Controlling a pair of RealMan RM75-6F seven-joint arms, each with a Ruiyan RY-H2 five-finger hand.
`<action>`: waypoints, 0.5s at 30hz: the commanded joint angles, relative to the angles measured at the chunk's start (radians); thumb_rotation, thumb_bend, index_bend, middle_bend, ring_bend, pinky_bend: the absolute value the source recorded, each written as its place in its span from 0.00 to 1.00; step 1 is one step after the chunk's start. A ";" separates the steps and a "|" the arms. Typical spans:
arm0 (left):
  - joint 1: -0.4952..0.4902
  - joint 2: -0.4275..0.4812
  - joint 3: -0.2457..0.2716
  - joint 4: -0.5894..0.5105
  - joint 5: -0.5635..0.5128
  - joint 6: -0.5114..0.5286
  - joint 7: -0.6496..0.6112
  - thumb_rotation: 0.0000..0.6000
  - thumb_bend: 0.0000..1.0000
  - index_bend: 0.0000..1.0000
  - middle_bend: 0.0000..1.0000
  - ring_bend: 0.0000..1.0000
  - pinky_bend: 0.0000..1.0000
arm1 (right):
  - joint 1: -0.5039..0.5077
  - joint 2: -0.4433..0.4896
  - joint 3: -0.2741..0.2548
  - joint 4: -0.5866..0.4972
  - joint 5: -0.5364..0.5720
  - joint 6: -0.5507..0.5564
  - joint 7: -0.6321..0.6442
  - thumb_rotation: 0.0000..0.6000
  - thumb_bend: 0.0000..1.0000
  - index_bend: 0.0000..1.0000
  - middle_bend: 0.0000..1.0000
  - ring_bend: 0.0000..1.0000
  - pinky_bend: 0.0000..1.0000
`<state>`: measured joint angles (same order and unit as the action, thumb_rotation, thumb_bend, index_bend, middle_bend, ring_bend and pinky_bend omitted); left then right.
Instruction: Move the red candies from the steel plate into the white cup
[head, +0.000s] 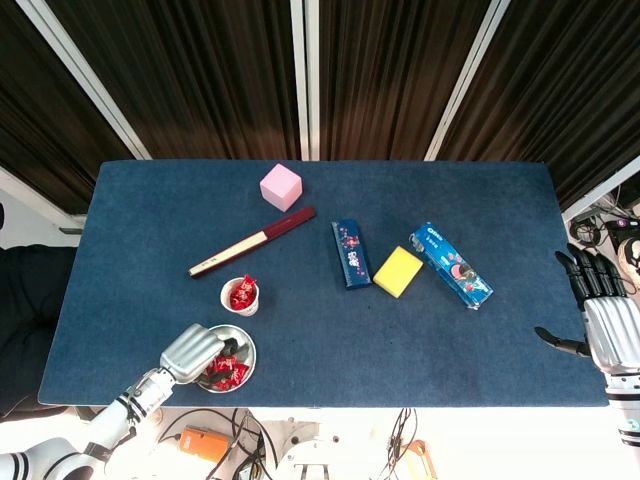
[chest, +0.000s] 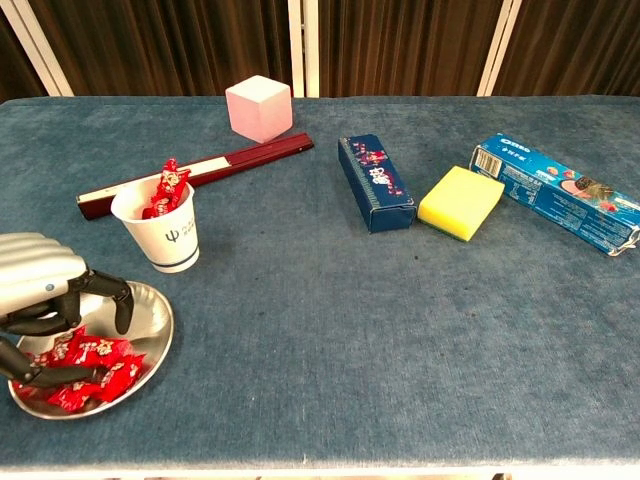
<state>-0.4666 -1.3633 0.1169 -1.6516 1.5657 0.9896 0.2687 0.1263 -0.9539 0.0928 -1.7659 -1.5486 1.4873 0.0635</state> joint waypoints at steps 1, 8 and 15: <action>-0.001 0.001 0.000 0.002 -0.005 -0.001 0.002 0.92 0.20 0.43 0.96 0.92 0.83 | 0.001 0.000 0.000 0.000 0.000 -0.001 0.000 1.00 0.16 0.00 0.01 0.00 0.03; -0.001 0.001 0.000 0.008 -0.013 -0.002 -0.009 0.92 0.22 0.46 0.96 0.92 0.83 | 0.004 -0.001 0.000 -0.003 0.002 -0.007 -0.005 1.00 0.16 0.00 0.01 0.00 0.03; -0.011 -0.010 -0.001 0.034 -0.014 -0.016 -0.070 0.92 0.36 0.54 0.96 0.92 0.83 | 0.002 0.001 0.000 -0.005 0.002 -0.004 -0.005 1.00 0.16 0.00 0.01 0.00 0.02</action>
<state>-0.4757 -1.3711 0.1166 -1.6217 1.5513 0.9746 0.2031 0.1288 -0.9534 0.0930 -1.7707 -1.5464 1.4835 0.0582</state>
